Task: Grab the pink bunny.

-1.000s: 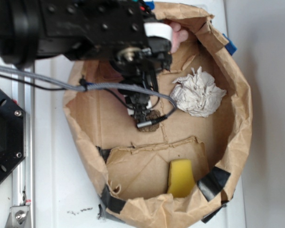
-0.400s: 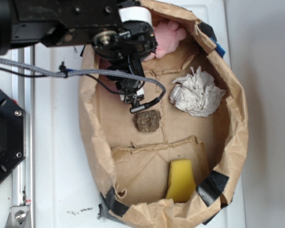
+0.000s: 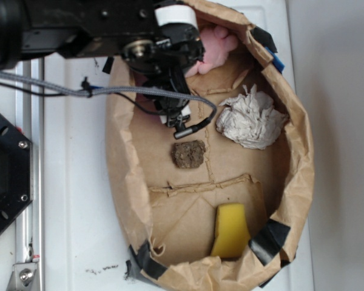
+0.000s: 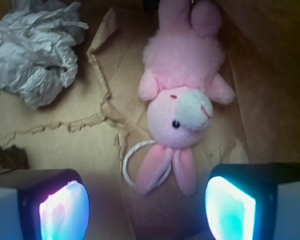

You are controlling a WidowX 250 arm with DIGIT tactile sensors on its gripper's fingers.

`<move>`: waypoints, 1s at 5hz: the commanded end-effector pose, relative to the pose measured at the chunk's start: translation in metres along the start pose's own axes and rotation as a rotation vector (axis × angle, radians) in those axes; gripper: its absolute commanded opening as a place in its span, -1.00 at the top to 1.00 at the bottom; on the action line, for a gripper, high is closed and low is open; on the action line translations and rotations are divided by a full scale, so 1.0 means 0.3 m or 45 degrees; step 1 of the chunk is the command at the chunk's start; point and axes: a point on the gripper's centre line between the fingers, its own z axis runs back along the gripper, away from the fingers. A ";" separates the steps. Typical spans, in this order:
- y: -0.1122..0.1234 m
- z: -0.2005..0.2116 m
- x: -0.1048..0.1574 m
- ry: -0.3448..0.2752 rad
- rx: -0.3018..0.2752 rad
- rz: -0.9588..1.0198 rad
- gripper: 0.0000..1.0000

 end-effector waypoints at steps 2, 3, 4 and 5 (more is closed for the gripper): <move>0.101 -0.048 0.168 -0.076 0.037 0.109 -1.00; 0.081 -0.089 0.168 -0.041 0.013 0.061 -1.00; 0.048 -0.136 0.150 -0.001 0.015 0.003 -1.00; 0.035 -0.136 0.148 -0.004 0.020 -0.025 -1.00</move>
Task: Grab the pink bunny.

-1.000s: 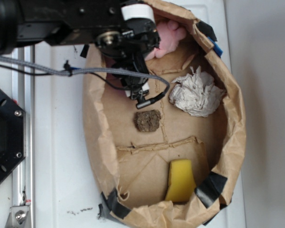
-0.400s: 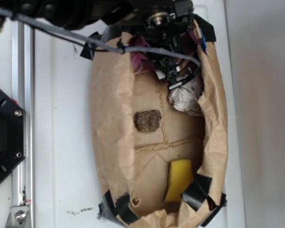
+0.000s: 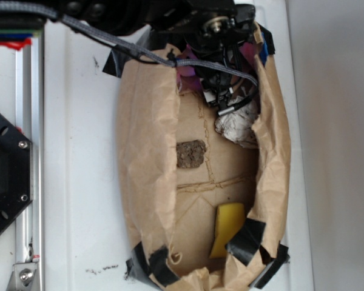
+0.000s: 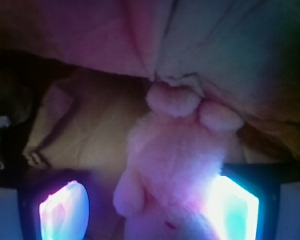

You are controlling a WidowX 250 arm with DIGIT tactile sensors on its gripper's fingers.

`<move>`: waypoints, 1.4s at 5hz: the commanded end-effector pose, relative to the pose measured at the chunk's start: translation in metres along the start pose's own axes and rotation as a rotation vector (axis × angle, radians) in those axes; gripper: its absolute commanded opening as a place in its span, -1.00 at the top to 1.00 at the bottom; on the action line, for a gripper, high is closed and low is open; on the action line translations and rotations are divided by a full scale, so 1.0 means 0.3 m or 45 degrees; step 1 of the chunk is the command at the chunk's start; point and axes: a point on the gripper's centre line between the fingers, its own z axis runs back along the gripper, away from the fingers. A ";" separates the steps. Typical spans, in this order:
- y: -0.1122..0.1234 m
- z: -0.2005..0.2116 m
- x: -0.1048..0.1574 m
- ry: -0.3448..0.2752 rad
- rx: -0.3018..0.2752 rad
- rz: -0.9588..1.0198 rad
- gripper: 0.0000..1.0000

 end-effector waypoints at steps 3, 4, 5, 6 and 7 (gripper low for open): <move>-0.002 0.010 -0.012 -0.057 0.012 -0.049 1.00; 0.000 0.010 -0.016 -0.060 0.010 -0.052 1.00; 0.000 0.016 -0.018 -0.061 0.001 -0.050 1.00; -0.017 0.038 -0.026 -0.044 -0.030 -0.086 1.00; -0.100 0.166 -0.060 -0.039 -0.135 -0.216 1.00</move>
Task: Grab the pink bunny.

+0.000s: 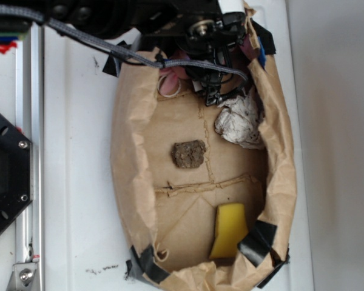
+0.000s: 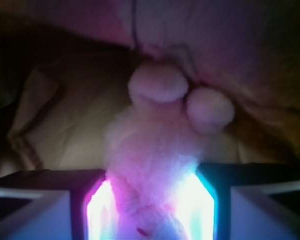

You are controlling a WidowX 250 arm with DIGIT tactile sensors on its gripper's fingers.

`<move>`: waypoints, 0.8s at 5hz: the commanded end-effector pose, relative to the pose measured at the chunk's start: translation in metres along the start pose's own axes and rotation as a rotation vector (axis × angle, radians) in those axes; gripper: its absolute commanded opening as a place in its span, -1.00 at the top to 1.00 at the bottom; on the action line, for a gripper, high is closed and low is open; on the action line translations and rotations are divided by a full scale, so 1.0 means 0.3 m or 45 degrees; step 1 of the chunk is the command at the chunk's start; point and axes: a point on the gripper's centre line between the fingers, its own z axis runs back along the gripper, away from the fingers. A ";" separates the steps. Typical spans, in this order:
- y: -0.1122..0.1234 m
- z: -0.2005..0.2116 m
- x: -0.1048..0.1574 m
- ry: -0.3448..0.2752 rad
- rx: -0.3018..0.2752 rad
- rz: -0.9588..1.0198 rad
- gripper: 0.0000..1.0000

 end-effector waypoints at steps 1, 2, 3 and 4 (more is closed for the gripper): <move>-0.196 0.281 -0.074 -0.093 -0.142 -0.243 1.00; -0.245 0.373 -0.087 -0.130 -0.148 -0.291 1.00; -0.254 0.415 -0.067 -0.045 -0.191 -0.316 1.00; -0.245 0.421 -0.049 -0.009 -0.207 -0.350 1.00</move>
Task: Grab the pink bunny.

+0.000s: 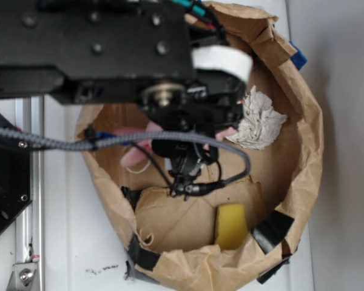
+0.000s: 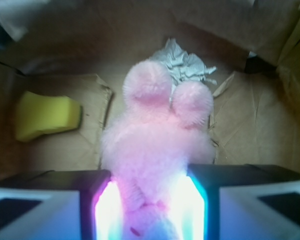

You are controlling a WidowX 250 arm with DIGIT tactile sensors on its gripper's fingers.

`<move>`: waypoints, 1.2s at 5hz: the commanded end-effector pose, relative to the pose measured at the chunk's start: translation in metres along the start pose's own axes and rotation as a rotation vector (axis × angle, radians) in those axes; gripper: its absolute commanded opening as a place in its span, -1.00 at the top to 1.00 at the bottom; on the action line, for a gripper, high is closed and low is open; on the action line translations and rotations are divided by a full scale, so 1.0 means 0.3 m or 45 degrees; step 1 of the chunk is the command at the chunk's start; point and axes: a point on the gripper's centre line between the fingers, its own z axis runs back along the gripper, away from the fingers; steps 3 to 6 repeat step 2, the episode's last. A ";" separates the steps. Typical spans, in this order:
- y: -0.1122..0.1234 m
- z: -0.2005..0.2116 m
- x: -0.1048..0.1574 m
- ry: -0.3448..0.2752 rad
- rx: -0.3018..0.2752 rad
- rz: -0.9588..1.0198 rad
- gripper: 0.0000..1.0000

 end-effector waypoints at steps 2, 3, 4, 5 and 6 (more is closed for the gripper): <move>0.015 0.057 0.015 -0.024 -0.035 -0.092 1.00; 0.015 0.057 0.015 -0.024 -0.035 -0.092 1.00; 0.015 0.057 0.015 -0.024 -0.035 -0.092 1.00; 0.015 0.057 0.015 -0.024 -0.035 -0.092 1.00; 0.015 0.057 0.015 -0.024 -0.035 -0.092 1.00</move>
